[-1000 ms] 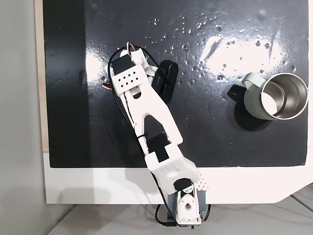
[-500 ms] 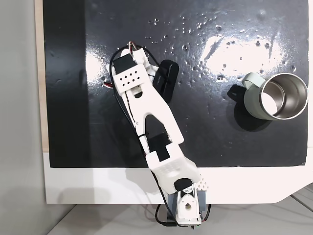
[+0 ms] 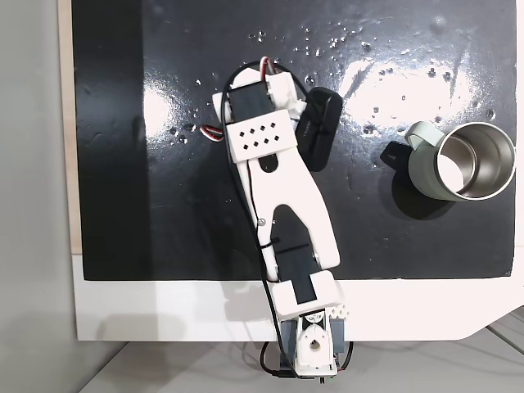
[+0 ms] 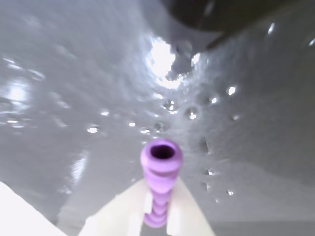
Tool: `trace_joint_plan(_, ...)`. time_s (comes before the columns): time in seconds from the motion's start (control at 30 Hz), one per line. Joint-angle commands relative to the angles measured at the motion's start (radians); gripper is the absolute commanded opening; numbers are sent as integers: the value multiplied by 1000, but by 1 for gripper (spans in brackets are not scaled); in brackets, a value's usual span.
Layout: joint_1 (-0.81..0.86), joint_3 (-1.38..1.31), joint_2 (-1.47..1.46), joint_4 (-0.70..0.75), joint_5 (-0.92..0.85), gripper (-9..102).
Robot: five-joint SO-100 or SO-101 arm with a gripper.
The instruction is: Grasp a pengrip and put it in the cup.
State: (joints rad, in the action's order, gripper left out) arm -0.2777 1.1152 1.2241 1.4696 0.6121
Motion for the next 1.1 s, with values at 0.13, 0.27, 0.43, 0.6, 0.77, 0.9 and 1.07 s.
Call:
trace_joint_plan(0.13,195,-14,244,138,-247,0)
trace_joint_plan(0.27,311,-17,328,184,-396,0)
trace_joint_plan(0.43,456,-14,419,206,-581,0)
trace_joint_plan(0.6,584,-12,497,218,-750,0)
trace_joint_plan(0.77,710,34,541,209,-887,0)
trace_joint_plan(0.9,801,78,561,164,-977,0)
trace_joint_plan(1.07,879,155,603,78,-1068,0)
